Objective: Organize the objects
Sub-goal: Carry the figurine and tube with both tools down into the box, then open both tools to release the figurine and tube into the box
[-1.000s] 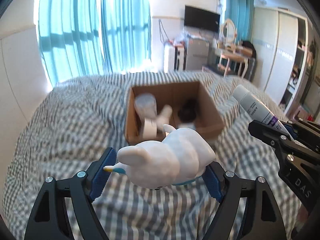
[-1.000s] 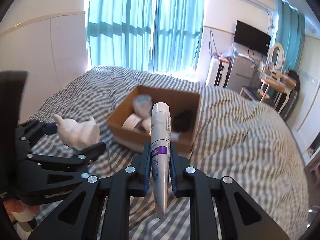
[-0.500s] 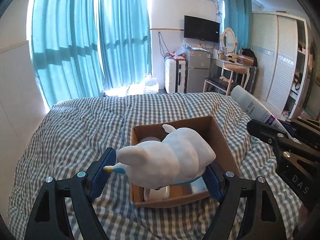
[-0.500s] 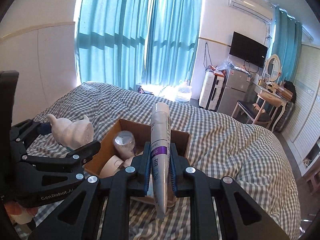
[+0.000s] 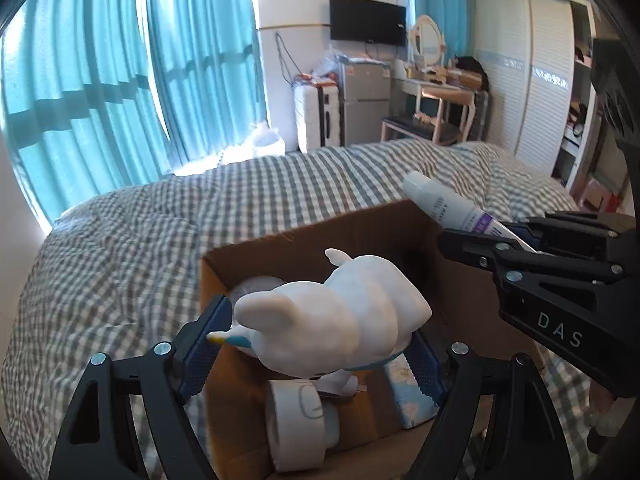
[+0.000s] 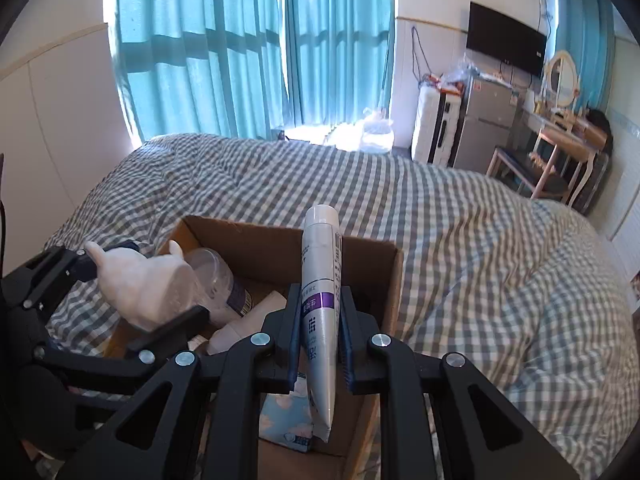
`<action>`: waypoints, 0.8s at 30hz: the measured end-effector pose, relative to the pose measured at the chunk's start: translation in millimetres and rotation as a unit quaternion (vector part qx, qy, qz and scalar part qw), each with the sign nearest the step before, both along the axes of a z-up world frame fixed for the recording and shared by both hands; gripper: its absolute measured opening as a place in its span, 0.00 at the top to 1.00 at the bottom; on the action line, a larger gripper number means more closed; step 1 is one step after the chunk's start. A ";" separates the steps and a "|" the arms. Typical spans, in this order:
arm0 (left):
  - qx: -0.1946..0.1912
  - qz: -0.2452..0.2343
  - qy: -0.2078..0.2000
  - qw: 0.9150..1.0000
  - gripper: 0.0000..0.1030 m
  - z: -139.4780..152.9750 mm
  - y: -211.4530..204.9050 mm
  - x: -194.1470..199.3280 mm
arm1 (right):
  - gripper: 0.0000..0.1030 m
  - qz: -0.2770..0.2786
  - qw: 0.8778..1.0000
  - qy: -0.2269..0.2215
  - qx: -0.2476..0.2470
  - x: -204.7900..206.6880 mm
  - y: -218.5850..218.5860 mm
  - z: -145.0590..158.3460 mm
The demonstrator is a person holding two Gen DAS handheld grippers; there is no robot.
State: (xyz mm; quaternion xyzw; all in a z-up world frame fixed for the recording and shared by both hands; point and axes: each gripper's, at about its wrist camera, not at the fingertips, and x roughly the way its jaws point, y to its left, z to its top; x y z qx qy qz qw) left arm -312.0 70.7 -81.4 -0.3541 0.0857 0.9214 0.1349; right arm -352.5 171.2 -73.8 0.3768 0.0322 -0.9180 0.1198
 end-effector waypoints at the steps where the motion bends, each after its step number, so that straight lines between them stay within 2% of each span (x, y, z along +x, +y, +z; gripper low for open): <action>1: -0.001 -0.004 -0.006 1.000 0.19 -5.7 2.1 -2.8 | 0.85 0.002 1.000 -0.004 -0.001 -3.4 0.0 -4.8; 8: 0.006 -0.001 -0.026 1.000 0.19 -34.2 6.6 -13.3 | 0.84 0.007 1.000 -0.009 0.006 -12.7 -6.3 -20.6; 13: 0.021 0.000 -0.024 1.000 0.18 -30.6 1.6 -10.7 | 0.84 0.012 1.000 -0.007 -0.002 -6.4 -6.2 -16.6; 14: 0.021 0.003 -0.022 1.000 0.17 -30.2 0.7 -9.1 | 0.81 0.013 1.000 -0.004 -0.003 -4.6 -6.8 -14.1; 15: 0.020 0.006 -0.023 1.000 0.11 -28.7 0.5 -8.9 | 0.77 0.012 1.000 0.002 -0.006 -0.9 -6.5 -11.5; 16: 0.020 0.009 -0.023 1.000 0.07 -27.5 0.2 -7.3 | 0.65 0.009 1.000 0.008 -0.010 2.5 -4.8 -8.1; 17: 0.020 0.011 -0.022 0.999 0.07 -26.2 -0.1 -4.7 | 0.51 0.004 1.000 0.011 -0.014 5.2 -2.8 -5.0; 18: 0.023 0.011 -0.020 0.999 0.07 -23.9 -0.5 -2.1 | 0.47 -0.001 1.000 0.014 -0.019 8.3 -0.4 -1.8; 21: 0.023 0.004 -0.015 1.000 0.05 -12.3 0.6 5.5 | 0.45 -0.010 0.999 0.019 -0.024 13.6 5.3 8.4; 24: 0.024 0.009 -0.005 1.000 0.03 1.9 0.2 13.0 | 0.35 -0.019 0.999 0.027 -0.027 23.0 9.1 22.9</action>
